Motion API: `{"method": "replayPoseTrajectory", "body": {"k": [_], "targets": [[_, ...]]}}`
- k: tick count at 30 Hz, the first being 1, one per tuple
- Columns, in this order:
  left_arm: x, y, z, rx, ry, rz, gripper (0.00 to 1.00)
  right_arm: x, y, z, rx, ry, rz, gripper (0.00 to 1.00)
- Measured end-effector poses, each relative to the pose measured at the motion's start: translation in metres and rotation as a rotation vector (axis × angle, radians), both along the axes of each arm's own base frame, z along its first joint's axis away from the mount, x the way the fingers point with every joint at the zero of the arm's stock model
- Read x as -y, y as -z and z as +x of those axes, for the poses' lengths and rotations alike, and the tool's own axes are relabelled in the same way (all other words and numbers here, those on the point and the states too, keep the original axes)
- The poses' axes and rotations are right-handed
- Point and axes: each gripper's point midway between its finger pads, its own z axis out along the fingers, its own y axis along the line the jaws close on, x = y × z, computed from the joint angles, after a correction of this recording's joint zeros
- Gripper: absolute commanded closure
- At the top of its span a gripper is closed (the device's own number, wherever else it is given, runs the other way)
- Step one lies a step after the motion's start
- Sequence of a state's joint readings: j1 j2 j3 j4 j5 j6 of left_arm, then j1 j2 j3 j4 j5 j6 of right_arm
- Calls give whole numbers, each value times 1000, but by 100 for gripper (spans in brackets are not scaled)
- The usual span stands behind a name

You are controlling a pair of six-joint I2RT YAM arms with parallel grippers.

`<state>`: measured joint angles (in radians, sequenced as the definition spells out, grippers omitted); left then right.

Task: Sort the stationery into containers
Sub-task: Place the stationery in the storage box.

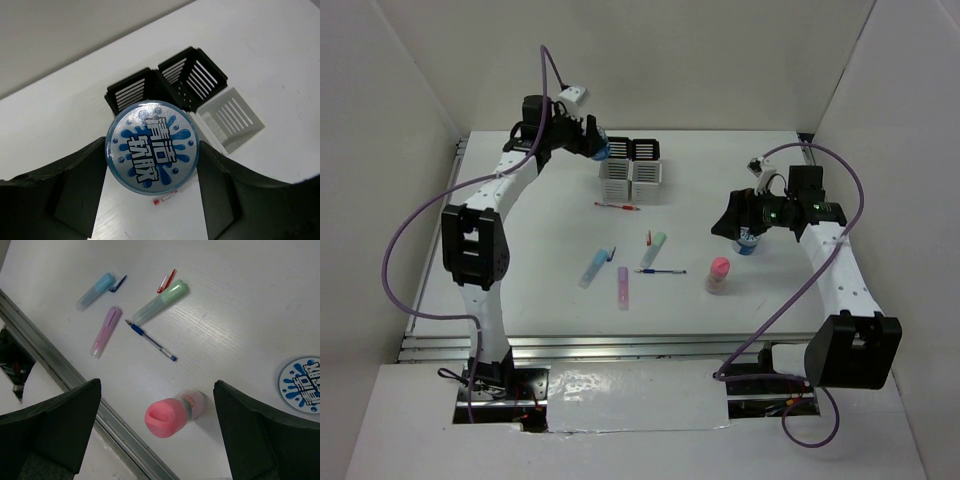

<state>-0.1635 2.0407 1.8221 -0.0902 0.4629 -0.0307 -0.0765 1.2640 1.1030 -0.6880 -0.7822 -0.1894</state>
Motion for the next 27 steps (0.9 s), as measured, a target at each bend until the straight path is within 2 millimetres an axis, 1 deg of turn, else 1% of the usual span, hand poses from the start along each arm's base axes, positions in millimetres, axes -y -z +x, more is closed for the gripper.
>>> {"method": "replayPoseTrajectory", "body": {"k": [6, 9, 13, 21, 27], "targets": [[9, -9, 33, 71, -16, -36, 87, -3, 6, 8, -8, -3, 7, 2], [14, -7, 42, 88, -19, -52, 88, -3, 10, 11, -11, -3, 7, 2], [24, -1, 52, 101, -12, -55, 88, -3, 14, 13, -21, -2, 9, 2], [37, 25, 58, 75, -6, -45, 88, -3, 19, 14, -25, -3, 9, 2], [41, 34, 63, 73, -16, -30, 88, -3, 23, 12, -35, -2, 11, 2]]}}
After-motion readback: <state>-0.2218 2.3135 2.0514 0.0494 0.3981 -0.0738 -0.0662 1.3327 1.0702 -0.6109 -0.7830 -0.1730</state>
